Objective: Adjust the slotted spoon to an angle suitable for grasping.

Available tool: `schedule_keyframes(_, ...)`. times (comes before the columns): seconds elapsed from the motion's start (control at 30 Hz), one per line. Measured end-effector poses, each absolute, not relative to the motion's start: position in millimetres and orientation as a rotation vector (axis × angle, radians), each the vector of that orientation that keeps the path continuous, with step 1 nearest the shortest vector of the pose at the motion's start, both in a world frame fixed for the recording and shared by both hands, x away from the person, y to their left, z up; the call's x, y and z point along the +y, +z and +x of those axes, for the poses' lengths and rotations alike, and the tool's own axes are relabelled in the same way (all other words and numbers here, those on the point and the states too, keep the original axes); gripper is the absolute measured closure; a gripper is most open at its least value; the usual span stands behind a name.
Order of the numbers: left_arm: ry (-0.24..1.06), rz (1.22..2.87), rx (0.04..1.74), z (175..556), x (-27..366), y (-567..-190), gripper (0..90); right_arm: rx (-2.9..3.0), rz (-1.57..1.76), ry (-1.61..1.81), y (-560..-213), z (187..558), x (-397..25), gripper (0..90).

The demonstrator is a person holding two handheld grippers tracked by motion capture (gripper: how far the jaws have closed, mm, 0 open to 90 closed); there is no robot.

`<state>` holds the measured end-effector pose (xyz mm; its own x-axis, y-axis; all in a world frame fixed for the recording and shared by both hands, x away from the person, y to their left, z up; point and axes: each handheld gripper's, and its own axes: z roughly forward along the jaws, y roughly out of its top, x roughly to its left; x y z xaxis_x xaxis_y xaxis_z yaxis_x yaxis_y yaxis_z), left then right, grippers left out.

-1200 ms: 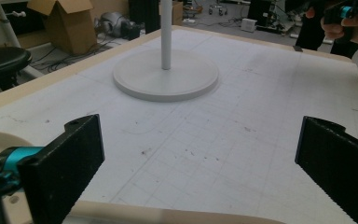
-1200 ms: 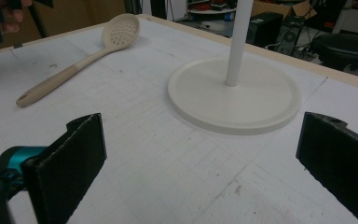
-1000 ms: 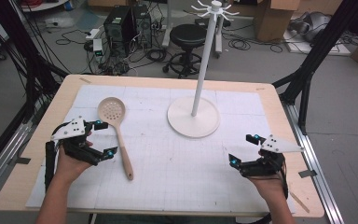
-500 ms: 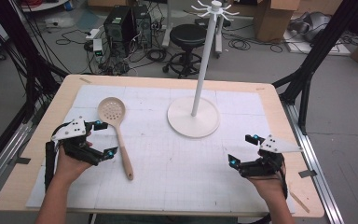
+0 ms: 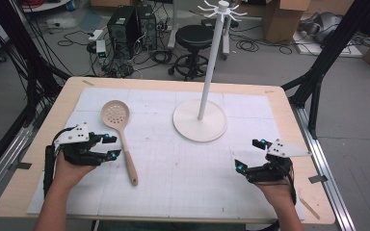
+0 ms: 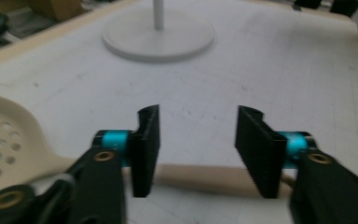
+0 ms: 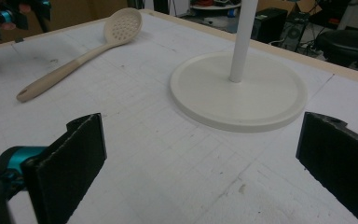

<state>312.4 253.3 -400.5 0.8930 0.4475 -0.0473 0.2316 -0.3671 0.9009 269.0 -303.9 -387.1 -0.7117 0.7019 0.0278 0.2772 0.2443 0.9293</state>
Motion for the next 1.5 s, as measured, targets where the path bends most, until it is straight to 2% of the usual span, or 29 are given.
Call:
schedule_keyframes(0.17,0.188,2.094,0.507,315.9,251.7,-418.5,82.2,2.128,0.891,1.463,-386.4,268.5,-303.6,0.2)
schedule_keyframes(0.27,0.181,2.158,0.506,316.9,246.3,-425.0,89.6,2.132,0.883,1.458,-386.4,268.8,-301.9,0.2)
schedule_keyframes(0.4,0.207,2.230,0.464,315.1,234.0,-430.5,89.8,2.138,0.887,1.458,-386.4,268.3,-300.9,0.2)
schedule_keyframes(0.67,0.194,2.267,0.457,317.3,218.3,-437.7,89.8,2.143,0.889,1.454,-387.4,268.1,-299.3,0.2)
schedule_keyframes(1.07,0.209,2.307,0.412,332.6,161.1,-434.5,89.8,2.150,0.876,1.456,-387.1,267.9,-295.6,0.2)
schedule_keyframes(1.37,0.211,2.319,0.415,340.1,146.7,-433.1,89.8,2.147,0.882,1.455,-387.7,268.4,-297.6,0.2)
schedule_keyframes(1.5,0.255,2.245,0.464,343.3,155.8,-425.8,89.8,2.143,0.884,1.460,-387.7,267.8,-299.0,0.2)
